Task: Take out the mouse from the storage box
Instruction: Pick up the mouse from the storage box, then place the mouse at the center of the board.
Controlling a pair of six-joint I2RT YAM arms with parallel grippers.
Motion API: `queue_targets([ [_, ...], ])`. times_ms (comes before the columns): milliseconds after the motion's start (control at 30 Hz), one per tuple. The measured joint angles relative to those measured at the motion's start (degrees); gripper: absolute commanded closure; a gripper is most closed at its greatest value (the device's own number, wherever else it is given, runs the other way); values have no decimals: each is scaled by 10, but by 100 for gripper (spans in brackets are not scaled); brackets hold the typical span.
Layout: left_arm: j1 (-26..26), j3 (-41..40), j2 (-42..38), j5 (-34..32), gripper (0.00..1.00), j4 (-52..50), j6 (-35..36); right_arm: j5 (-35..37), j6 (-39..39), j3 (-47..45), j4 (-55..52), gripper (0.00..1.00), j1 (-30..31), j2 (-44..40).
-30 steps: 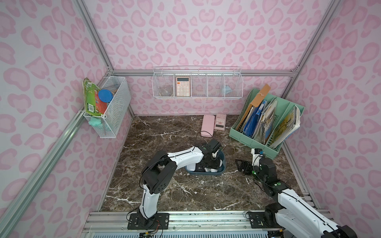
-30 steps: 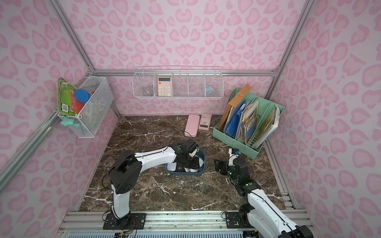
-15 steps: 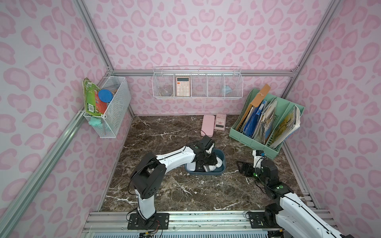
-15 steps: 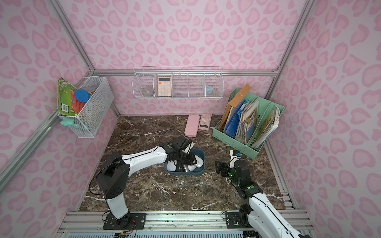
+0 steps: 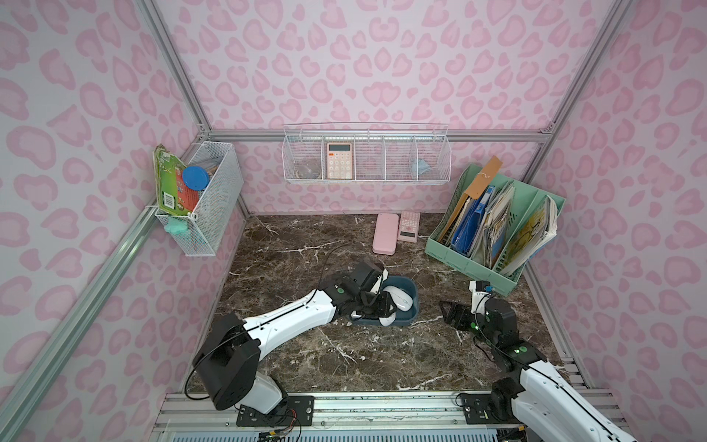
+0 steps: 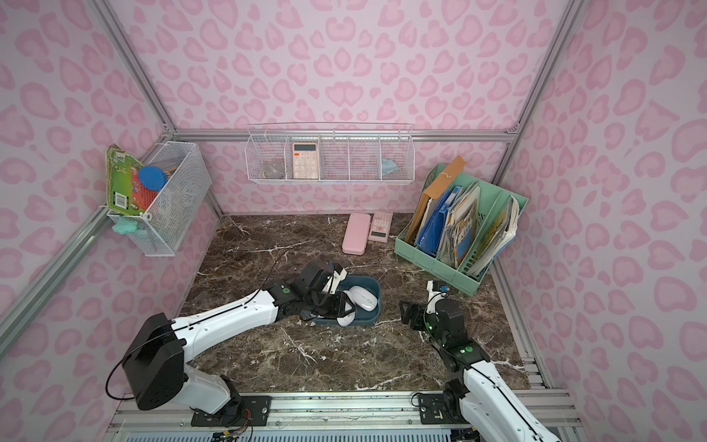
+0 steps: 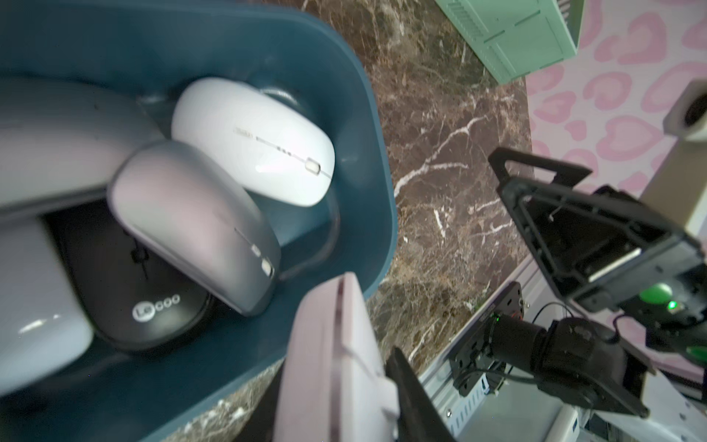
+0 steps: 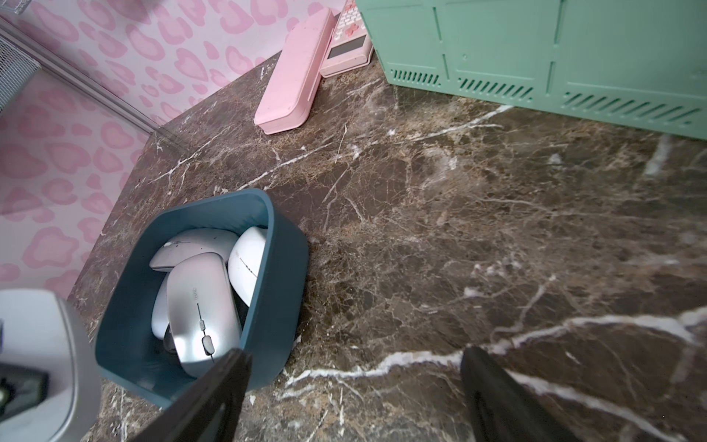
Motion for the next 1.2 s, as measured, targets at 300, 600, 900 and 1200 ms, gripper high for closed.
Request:
queue_targets([
  [300, -48, -130, -92, -1, 68, 19, -27, -3, 2, -3, 2, 10, 1, 17],
  [600, -51, -186, -81, -11, 68, 27, -40, -2, 2, 4, 5, 10, 15, 33],
  [900, -51, -209, -38, -4, 64, 68, -46, 7, 5, 8, 4, 10, 27, 36],
  [1200, -51, -217, -38, -14, 36, 76, -56, 13, 7, 12, 10, 10, 33, 55],
])
